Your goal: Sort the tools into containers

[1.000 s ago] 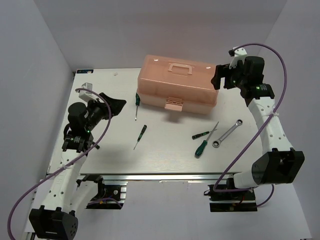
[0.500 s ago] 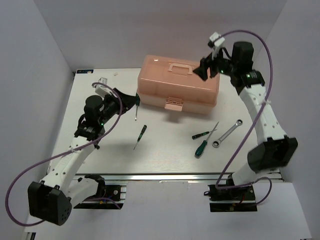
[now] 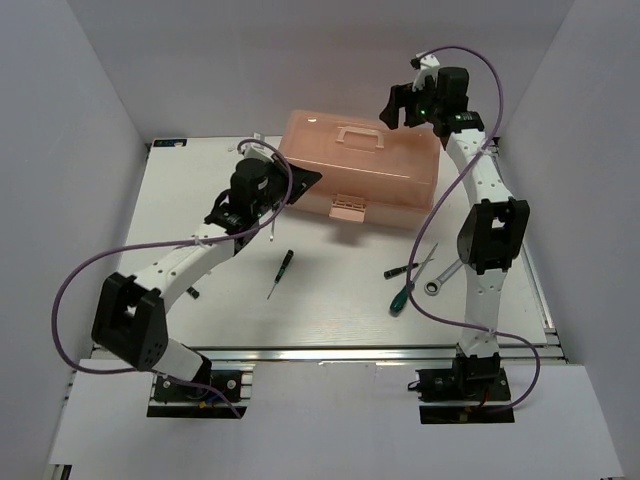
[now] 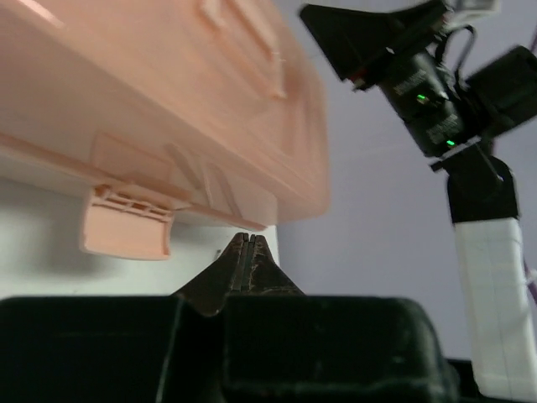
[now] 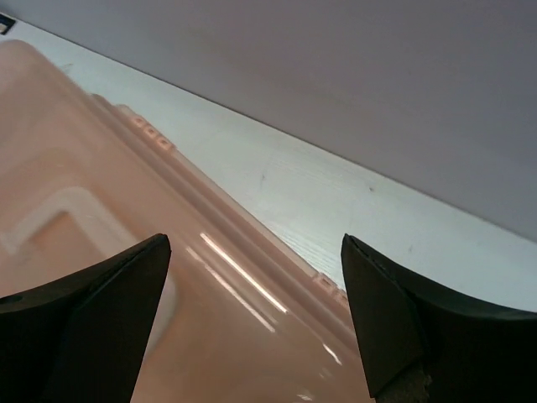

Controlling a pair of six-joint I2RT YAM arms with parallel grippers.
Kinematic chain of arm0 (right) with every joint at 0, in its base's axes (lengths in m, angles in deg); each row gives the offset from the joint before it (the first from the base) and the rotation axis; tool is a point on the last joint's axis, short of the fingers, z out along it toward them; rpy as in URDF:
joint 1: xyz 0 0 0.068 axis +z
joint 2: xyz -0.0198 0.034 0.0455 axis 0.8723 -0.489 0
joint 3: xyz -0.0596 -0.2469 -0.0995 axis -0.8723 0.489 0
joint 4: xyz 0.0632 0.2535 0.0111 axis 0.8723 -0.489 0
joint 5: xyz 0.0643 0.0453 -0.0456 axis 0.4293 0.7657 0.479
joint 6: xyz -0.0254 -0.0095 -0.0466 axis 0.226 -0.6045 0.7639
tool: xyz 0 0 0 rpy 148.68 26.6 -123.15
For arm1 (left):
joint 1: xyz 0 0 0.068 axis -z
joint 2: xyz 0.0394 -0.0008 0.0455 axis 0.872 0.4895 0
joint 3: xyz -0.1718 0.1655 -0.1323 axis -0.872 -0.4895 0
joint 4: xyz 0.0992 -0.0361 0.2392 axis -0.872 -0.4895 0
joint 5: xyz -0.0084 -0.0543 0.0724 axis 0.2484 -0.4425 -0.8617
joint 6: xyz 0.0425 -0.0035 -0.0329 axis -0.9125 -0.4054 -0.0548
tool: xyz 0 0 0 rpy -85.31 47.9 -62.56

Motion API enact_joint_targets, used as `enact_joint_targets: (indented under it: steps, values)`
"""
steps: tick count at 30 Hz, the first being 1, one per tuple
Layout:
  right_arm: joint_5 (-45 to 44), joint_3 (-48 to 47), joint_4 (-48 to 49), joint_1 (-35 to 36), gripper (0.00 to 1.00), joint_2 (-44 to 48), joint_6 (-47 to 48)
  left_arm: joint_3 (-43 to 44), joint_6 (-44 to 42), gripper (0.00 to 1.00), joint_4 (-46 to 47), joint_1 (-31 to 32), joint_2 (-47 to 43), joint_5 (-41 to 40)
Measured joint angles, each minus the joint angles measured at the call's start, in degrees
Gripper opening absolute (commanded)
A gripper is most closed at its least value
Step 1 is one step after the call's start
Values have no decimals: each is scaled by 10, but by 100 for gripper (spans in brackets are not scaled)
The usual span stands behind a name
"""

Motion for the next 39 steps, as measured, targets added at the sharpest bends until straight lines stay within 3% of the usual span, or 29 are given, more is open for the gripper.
enact_joint_targets:
  steps: [3,9,17,22,28,33,39]
  values:
    - [1,2,0,-27,83,-17,-18,14,18,0,-9,7,44,-27]
    - [69,17,15,-87,67,-19,-52,60,29,0,-22,10,121,-50]
    - [180,90,13,-91,56,13,-30,131,3,0,-37,14,219,-59]
    - [220,154,-21,-93,55,64,19,184,-30,0,-74,18,268,-61]
    - [243,311,-30,-101,54,177,54,228,-74,0,-93,8,300,-77]
    - [259,403,-34,-102,56,250,54,231,-97,0,-92,2,302,-77]
    - [275,426,-41,-101,57,270,53,187,-133,1,-70,7,266,-71]
